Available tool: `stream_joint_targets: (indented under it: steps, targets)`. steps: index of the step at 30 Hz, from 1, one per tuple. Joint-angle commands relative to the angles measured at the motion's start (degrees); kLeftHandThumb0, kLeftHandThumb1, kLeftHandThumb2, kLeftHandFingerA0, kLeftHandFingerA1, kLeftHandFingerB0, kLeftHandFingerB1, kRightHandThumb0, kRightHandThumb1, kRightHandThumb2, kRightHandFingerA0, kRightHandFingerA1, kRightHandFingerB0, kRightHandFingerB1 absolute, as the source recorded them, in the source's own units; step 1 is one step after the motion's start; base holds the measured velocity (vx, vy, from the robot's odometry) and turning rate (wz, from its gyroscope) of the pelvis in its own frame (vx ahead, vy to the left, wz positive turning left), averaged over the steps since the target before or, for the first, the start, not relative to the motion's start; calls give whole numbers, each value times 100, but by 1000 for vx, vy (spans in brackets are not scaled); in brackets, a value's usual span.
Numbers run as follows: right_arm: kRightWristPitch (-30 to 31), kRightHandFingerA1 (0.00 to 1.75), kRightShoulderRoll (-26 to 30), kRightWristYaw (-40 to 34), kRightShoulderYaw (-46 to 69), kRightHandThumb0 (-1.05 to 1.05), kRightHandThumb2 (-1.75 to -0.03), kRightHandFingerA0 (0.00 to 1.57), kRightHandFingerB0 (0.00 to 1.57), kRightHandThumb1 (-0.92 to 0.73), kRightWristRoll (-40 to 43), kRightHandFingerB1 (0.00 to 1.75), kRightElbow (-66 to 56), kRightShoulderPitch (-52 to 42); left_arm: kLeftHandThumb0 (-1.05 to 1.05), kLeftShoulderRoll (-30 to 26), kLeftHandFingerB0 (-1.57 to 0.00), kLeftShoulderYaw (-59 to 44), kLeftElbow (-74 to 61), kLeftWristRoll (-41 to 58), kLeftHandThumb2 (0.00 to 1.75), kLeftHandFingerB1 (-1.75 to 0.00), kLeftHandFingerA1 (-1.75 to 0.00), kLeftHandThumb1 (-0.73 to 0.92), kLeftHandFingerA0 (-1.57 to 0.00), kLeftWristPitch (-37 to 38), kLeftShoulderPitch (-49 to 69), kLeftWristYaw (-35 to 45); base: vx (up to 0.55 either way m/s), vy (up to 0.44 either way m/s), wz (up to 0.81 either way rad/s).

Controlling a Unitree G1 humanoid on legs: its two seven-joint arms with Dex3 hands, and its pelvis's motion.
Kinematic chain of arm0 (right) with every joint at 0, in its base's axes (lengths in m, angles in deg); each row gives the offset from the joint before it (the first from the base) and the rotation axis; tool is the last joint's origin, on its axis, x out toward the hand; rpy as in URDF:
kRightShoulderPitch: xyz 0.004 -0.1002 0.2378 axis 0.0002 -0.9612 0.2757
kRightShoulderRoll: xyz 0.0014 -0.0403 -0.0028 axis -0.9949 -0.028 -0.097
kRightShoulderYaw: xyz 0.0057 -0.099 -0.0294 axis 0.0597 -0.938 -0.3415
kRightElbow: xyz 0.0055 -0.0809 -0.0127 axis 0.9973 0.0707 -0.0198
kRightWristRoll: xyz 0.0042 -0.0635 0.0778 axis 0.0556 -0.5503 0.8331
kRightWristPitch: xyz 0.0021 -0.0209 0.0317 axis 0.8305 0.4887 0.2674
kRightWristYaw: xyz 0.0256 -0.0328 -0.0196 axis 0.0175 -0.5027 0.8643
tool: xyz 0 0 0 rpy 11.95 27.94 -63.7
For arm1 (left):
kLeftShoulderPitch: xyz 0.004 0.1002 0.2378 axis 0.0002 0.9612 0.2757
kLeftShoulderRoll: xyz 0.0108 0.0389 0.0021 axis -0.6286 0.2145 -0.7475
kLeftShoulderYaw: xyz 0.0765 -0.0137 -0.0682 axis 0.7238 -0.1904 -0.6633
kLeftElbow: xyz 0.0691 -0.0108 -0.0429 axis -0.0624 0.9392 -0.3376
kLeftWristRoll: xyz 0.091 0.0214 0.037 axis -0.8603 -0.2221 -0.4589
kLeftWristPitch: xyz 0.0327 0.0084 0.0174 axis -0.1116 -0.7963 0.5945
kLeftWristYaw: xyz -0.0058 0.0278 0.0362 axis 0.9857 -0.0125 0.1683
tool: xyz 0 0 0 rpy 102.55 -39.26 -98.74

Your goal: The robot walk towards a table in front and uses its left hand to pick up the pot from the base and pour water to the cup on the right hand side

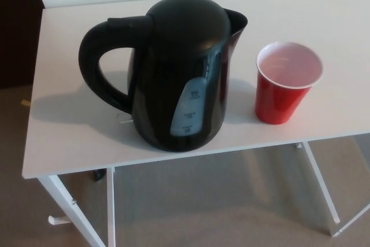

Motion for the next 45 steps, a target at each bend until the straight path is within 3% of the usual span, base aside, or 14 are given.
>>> stream_joint_targets:
  steps: [1, 4, 5, 16, 17, 22, 23, 29, 30, 32, 34, 40, 41, 45]
  targets:
    - [-152, 59, 39, -49, -12, -11, -89, 32, 42, -44, -68, 63, 23, -57, -37, -322, -2, 635, -152, -428, 74, -54, -55, 3, -4, -759, -898, -282, 0, 0, 0]
    - [-158, 59, 40, -49, -16, -11, -89, 32, 42, -44, -65, 63, 27, -56, -37, -354, -2, 670, -161, -421, 74, -54, -55, 3, -4, -826, -925, -332, 0, 0, 0]
    - [-108, 52, 10, -49, 15, -11, -57, 42, 48, -63, -15, 54, -43, -100, -33, -226, 0, 1073, 123, -734, 83, -49, -50, 22, -1, -528, -881, -270, 0, 0, 0]
    - [37, 52, 25, 25, 99, -10, -59, 40, 45, -66, 96, 52, -47, -18, -31, 25, 0, 2060, 1082, -1438, 86, -47, -47, 27, 0, -466, -1185, -513, 0, 0, 0]
    - [48, 51, 22, 6, 121, -9, -59, 41, 52, -64, 114, 58, -31, -3, -31, 37, 0, 2108, 1163, -1476, 86, -47, -48, 29, 0, -428, -1192, -507, 0, 0, 0]
    - [106, 52, 37, -77, 181, -7, -58, 42, 54, -65, 106, 59, 69, 75, -30, 84, 0, 2161, 1368, -1457, 86, -47, -48, 29, 0, -338, -1199, -442, 0, 0, 0]
    - [151, 60, 40, -68, 197, -9, -89, 32, 32, -44, 126, 59, 22, 79, -60, 127, -3, 2201, 1533, -1451, 67, -28, -37, 37, -6, -305, -1191, -410, 0, 0, 0]
    - [146, 59, 26, 2, 168, -13, -90, 31, 29, -46, 67, 57, -112, 18, -59, 174, -7, 2221, 1653, -1472, 65, -30, -36, 41, -11, -247, -1163, -347, 0, 0, 0]
    - [109, 59, 43, 28, 130, -13, -89, 31, 32, -45, 16, 58, -91, 18, -29, 191, 0, 2260, 1659, -1516, 86, -48, -48, 30, 0, -231, -1165, -353, 0, 0, 0]
    - [116, 58, 17, 18, 139, -13, -89, 29, 30, -44, 38, 57, -126, -1, -30, 207, 0, 2294, 1689, -1560, 86, -47, -48, 30, 0, -260, -1223, -369, 0, 0, 0]
    - [106, 60, 28, 89, 146, -12, -87, 33, 44, -41, 52, 64, -93, 12, -29, 225, 0, 2302, 1720, -1572, 86, -47, -48, 30, 0, -262, -1258, -363, 0, 0, 0]
    - [96, 59, 11, 41, 159, -9, -88, 31, 43, -43, 65, 64, -99, 24, -30, 261, 0, 2390, 1723, -1710, 87, -47, -48, 31, 0, -339, -1356, -421, 0, 0, 0]
    - [63, 52, 2, 20, 130, -12, -57, 43, 50, -62, 33, 55, -135, 19, -56, 307, -9, 2421, 1727, -1753, 67, -33, -37, 44, -16, -373, -1416, -476, 0, 0, 0]
    - [24, 52, -23, -33, 69, -12, -57, 42, 50, -61, -5, 55, -249, 1, -55, 467, -11, 2526, 1792, -1883, 67, -34, -37, 44, -18, -418, -1581, -629, 0, 0, 0]
